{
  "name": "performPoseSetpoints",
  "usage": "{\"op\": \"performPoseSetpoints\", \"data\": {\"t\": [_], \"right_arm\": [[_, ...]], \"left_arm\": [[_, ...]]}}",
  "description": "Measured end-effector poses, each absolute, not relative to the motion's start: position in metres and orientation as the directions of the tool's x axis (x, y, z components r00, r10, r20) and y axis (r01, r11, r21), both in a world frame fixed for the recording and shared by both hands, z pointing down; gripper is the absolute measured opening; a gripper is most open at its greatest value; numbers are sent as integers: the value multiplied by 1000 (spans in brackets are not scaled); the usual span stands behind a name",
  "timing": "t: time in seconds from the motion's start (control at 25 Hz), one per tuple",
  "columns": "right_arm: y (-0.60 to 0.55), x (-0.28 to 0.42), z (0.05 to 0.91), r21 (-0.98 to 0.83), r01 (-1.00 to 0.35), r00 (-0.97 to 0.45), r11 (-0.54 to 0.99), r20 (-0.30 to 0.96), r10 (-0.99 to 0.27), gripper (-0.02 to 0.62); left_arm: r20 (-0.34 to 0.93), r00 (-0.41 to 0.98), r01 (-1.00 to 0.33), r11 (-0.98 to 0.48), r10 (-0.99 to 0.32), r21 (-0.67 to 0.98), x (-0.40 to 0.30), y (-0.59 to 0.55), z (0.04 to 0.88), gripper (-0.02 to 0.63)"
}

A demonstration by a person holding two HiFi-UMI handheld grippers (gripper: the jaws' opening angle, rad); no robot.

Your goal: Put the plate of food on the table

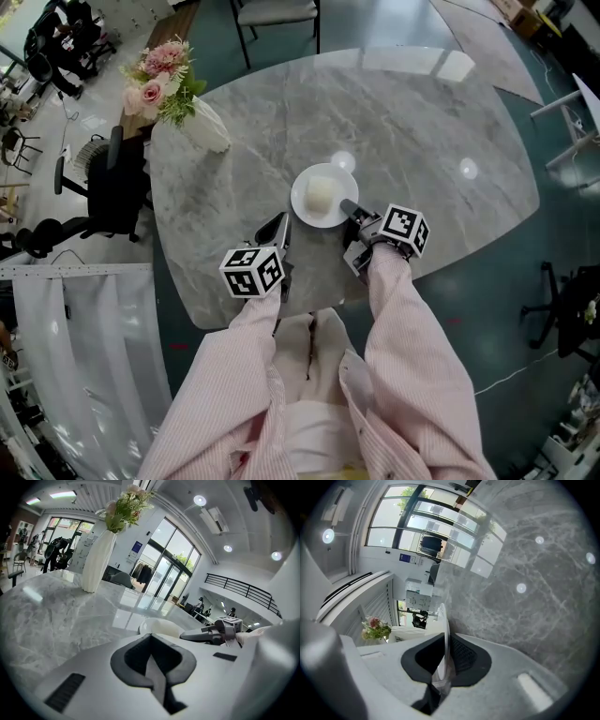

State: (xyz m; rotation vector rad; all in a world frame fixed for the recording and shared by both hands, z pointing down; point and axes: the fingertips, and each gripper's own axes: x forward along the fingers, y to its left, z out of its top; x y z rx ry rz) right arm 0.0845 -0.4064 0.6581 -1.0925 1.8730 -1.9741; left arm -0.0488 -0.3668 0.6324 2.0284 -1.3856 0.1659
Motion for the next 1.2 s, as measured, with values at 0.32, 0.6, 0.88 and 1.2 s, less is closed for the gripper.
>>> {"op": "performPoseSetpoints", "data": {"t": [0.32,0.6,0.88,1.2], "right_arm": [[-407,84,656,-905,-402,-686,-142,400,-607,35],[-405,83,655,-832,-552,-669,-47,476,-571,46],[-399,81,657,-730,-681,-638,53,556,-533,110],[-391,84,662,-593,-791,-577,151,640,-508,170]], "left_arm": [[448,435,-863,-219,-781,456,-49,-366,631,-5],[447,443,-859,-225,-777,459,-46,-365,631,-5],[446,452,-856,-234,-772,461,-44,-364,631,-5],[446,451,-857,-234,-773,459,-44,-364,630,-5]]}}
